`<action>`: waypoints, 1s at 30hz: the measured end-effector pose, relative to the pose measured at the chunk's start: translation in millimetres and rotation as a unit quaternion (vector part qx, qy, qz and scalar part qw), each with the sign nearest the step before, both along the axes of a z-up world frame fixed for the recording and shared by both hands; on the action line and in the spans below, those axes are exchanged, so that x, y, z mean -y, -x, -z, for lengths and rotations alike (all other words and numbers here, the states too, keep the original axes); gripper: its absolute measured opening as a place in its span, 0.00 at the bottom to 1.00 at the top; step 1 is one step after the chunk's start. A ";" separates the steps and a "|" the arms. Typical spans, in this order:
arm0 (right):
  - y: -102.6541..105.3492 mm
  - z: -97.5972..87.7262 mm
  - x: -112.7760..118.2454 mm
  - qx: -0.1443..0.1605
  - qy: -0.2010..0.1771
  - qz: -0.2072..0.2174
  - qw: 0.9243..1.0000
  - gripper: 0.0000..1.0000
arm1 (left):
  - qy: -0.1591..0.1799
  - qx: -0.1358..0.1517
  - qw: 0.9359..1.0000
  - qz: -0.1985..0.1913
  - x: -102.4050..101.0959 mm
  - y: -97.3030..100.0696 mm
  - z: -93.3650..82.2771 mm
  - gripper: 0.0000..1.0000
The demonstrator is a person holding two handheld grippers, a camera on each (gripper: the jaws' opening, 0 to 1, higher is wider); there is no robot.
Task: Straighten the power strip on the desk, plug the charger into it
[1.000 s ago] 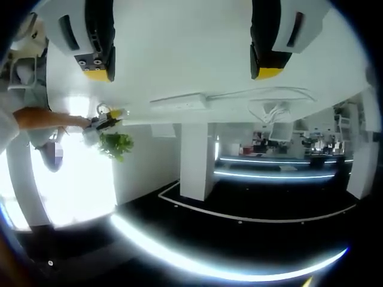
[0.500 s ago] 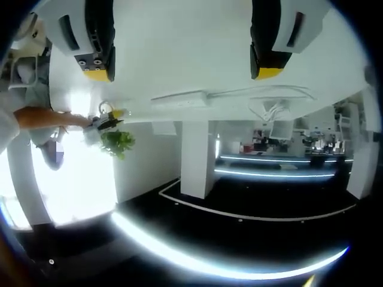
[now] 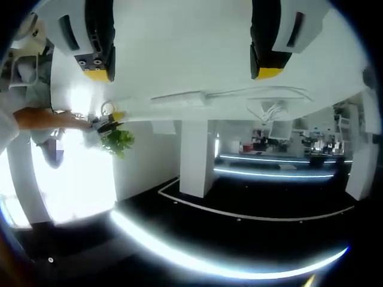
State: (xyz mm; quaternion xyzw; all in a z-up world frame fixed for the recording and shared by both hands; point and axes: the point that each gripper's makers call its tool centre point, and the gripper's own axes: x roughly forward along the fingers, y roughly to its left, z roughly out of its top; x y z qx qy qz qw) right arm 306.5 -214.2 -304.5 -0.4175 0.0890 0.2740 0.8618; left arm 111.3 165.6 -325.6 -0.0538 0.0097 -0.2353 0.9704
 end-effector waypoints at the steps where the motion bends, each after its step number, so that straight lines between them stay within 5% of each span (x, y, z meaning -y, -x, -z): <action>1: -0.5 -1.9 -1.8 0.006 0.009 -0.002 1.000 0.23 | -0.001 0.001 1.000 -0.001 -0.7 0.3 -0.5 0.96; 30: -1.1 -35.5 -39.3 0.027 0.115 -0.025 0.993 0.23 | 0.006 0.002 1.000 0.003 -7.4 9.2 -0.8 0.96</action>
